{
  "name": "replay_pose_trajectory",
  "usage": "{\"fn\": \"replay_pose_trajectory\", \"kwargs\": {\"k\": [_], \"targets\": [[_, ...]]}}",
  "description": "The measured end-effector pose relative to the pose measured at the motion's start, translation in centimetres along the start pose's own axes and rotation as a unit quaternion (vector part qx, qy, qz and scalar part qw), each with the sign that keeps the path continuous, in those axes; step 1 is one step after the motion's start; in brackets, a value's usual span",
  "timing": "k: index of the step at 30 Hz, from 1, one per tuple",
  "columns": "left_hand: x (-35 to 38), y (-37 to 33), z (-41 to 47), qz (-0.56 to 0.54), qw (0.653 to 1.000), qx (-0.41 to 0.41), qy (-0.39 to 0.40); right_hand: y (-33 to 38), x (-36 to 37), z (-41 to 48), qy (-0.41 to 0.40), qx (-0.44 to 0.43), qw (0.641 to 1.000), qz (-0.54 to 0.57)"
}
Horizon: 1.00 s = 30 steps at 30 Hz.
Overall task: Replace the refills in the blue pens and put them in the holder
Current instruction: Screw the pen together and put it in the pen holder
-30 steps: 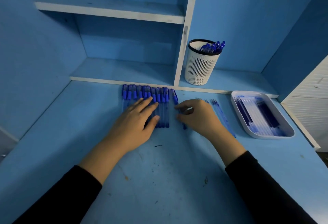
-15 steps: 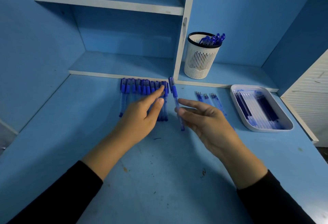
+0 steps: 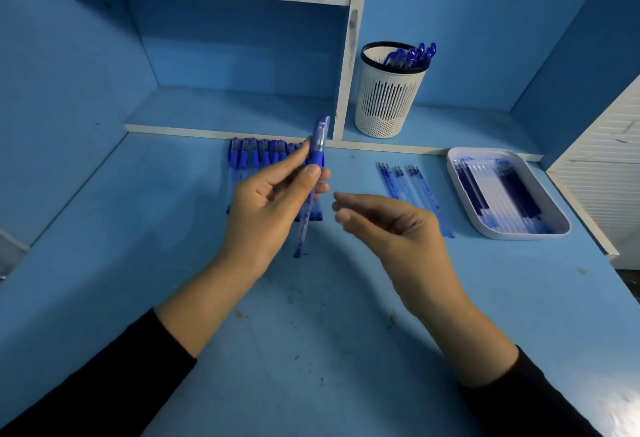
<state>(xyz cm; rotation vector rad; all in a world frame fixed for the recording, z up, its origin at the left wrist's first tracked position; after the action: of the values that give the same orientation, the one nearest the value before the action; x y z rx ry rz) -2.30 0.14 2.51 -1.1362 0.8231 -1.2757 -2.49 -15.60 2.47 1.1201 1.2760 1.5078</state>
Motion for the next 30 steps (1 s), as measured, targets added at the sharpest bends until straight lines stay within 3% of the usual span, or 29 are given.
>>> {"fn": "replay_pose_trajectory", "kwargs": {"k": [4, 8, 18, 24, 30], "targets": [[-0.7, -0.1, -0.5, 0.051, 0.996, -0.015, 0.066, 0.4, -1.4, 0.2, -0.045, -0.049, 0.998, 0.014], [-1.0, 1.0, -1.3, 0.099, 0.986, -0.047, 0.129, 0.2, -2.2, 0.3, -0.029, -0.069, 0.997, 0.000], [-1.4, 2.3, -2.5, 0.162, 0.968, -0.068, 0.178, -2.5, -2.3, 0.4, -0.019, -0.043, 0.999, 0.001], [-1.0, 2.7, -2.4, 0.170, 0.971, -0.041, 0.163, -2.9, -2.4, 0.5, -0.042, -0.030, 0.998, 0.044], [-1.0, 3.2, -1.9, 0.167, 0.964, -0.012, 0.208, -3.0, -2.4, 0.5, -0.043, -0.048, 0.997, 0.043]]}}
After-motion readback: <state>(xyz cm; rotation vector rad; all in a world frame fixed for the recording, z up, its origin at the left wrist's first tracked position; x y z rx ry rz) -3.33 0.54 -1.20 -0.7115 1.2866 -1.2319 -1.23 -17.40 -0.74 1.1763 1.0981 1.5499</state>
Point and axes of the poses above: each hand's wrist, its own z-axis towards the middle knuckle, its own x-axis out of the palm, y = z × x, the point moved 2 cm from there along z, towards the middle knuckle, and after that the axes turned 2 degrees about y, right-handed, at the moved point
